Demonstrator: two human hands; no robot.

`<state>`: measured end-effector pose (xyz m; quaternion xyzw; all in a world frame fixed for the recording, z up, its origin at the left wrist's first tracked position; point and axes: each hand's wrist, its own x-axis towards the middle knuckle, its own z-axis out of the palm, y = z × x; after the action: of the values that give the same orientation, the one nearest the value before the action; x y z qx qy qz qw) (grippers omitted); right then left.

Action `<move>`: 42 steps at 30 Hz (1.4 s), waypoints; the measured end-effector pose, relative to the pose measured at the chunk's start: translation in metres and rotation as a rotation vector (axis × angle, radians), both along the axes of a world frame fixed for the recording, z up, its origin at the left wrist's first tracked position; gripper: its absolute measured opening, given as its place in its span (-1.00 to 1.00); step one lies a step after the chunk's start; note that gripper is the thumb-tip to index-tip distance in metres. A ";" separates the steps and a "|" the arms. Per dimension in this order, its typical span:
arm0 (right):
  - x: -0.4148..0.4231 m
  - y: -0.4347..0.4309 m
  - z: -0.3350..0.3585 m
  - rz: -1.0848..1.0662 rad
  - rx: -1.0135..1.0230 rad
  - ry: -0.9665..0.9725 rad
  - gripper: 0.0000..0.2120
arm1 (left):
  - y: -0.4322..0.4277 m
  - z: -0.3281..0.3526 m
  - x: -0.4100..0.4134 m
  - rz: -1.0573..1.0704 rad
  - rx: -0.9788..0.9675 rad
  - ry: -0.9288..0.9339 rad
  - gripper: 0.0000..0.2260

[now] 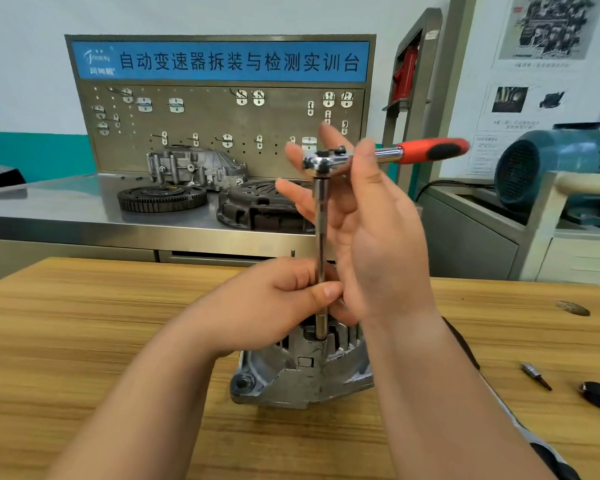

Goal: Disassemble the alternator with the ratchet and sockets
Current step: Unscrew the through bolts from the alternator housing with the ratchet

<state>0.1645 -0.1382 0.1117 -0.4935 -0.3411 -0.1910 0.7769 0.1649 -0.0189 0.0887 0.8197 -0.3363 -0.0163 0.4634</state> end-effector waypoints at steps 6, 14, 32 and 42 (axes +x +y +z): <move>-0.003 0.001 0.003 -0.148 -0.076 -0.204 -0.66 | -0.002 -0.002 0.004 0.058 0.015 -0.052 -0.74; -0.002 0.001 0.000 0.025 -0.067 0.033 -0.68 | 0.001 0.001 0.000 -0.002 -0.003 -0.023 -0.77; -0.004 -0.001 0.006 -0.117 -0.101 -0.186 -0.66 | -0.003 -0.001 0.003 0.077 -0.009 -0.061 -0.75; -0.006 0.000 0.004 -0.013 -0.009 0.043 -0.68 | -0.001 0.000 0.001 0.020 -0.035 -0.002 -0.76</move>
<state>0.1583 -0.1382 0.1154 -0.5032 -0.3221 -0.1839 0.7806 0.1654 -0.0198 0.0891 0.8147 -0.3288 -0.0050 0.4776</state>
